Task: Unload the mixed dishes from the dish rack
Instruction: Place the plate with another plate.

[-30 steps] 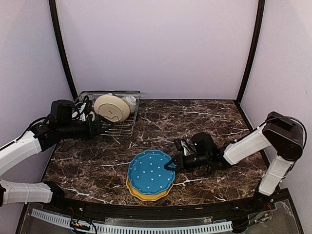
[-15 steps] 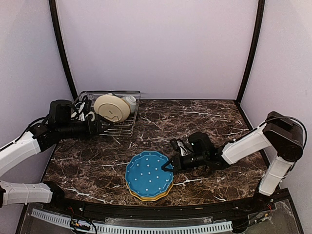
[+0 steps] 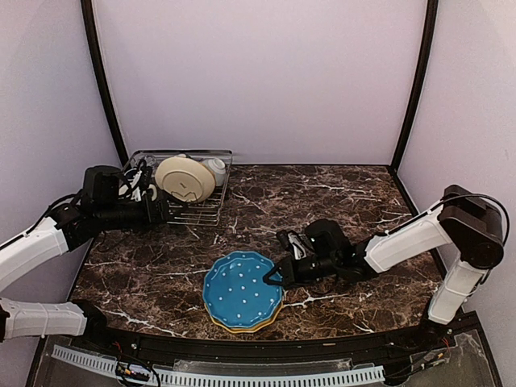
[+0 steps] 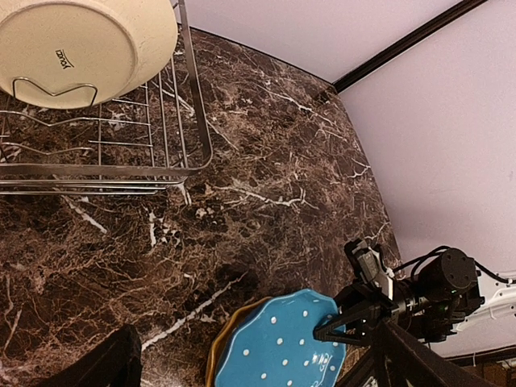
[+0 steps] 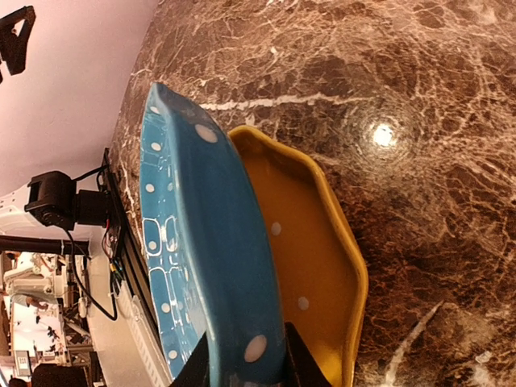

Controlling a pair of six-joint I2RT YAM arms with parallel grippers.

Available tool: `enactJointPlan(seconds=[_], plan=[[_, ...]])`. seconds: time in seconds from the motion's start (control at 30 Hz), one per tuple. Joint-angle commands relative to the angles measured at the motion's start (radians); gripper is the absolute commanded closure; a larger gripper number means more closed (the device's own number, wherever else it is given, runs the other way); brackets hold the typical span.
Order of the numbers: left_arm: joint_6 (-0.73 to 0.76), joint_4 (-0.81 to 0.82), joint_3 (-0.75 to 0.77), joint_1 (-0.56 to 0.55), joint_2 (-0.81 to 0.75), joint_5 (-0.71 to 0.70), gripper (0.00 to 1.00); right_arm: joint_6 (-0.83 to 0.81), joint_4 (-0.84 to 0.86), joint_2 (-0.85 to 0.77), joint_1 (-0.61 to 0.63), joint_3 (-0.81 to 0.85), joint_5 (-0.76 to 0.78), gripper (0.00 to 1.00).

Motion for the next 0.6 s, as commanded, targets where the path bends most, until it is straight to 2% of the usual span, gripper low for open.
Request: enactJointPlan(seconds=[0.0, 0.33, 0.57], plan=[[-0.004, -0.015, -0.008, 0.002, 0.002, 0.008, 0.01, -0.039, -0.094, -0.040, 0.024, 0.023, 0.076, 0.72], [-0.006, -0.018, -0.014, 0.002, 0.000, 0.006, 0.01, -0.073, -0.201, -0.076, 0.027, 0.037, 0.130, 0.52], [0.054, -0.098, 0.051, 0.002, 0.016, -0.042, 0.01, -0.130, -0.344, -0.115, 0.038, 0.083, 0.212, 0.29]])
